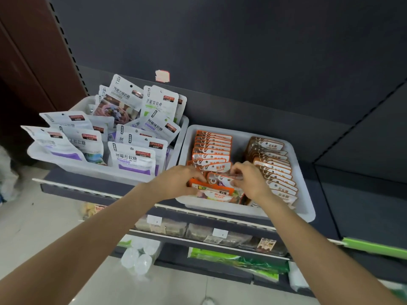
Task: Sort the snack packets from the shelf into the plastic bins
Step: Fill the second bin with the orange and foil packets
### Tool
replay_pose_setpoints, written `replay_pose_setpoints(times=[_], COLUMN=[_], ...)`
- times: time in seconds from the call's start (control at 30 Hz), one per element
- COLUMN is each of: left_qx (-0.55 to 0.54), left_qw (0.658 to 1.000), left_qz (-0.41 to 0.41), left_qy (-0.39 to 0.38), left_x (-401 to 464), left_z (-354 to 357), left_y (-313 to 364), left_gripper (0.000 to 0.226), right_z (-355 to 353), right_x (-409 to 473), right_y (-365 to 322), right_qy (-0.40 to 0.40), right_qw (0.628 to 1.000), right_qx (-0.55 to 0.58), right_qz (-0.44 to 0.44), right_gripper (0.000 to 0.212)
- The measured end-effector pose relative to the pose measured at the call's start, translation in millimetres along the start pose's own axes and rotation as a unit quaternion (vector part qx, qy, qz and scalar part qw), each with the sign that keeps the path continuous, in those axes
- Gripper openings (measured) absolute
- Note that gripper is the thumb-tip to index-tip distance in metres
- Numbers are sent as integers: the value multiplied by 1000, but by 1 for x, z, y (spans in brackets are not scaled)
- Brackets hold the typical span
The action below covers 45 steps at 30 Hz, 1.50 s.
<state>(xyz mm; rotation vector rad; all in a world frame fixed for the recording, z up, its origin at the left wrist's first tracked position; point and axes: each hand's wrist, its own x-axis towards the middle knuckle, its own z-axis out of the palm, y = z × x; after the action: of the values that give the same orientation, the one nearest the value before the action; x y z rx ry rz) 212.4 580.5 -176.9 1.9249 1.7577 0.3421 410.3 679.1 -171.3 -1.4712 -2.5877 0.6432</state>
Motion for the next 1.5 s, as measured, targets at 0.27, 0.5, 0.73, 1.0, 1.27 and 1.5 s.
replay_pose_setpoints(times=[0.27, 0.5, 0.73, 1.0, 1.27, 1.5], left_qx=[57, -70, -121, -37, -101, -195], left_qw=[995, 980, 984, 998, 994, 980], left_qz=[-49, -71, -82, -49, -41, -34], left_qy=[67, 172, 103, -11, 24, 18], left_x=[9, 27, 29, 47, 52, 40], left_z=[7, 7, 25, 21, 20, -10], left_y=[4, 25, 36, 47, 50, 17], left_gripper=[20, 19, 32, 67, 45, 44], right_z=[4, 2, 4, -7, -12, -9], right_x=[-15, -20, -19, -19, -11, -2], right_y=[-12, -17, 4, -1, -17, -9], right_qy=[44, 44, 101, 92, 63, 20], right_qw=[997, 998, 991, 973, 911, 990], right_qx=[51, -40, 0, 155, 359, 130], right_qz=[-32, -25, 88, 146, 193, 54], right_gripper=[30, 18, 12, 14, 17, 55])
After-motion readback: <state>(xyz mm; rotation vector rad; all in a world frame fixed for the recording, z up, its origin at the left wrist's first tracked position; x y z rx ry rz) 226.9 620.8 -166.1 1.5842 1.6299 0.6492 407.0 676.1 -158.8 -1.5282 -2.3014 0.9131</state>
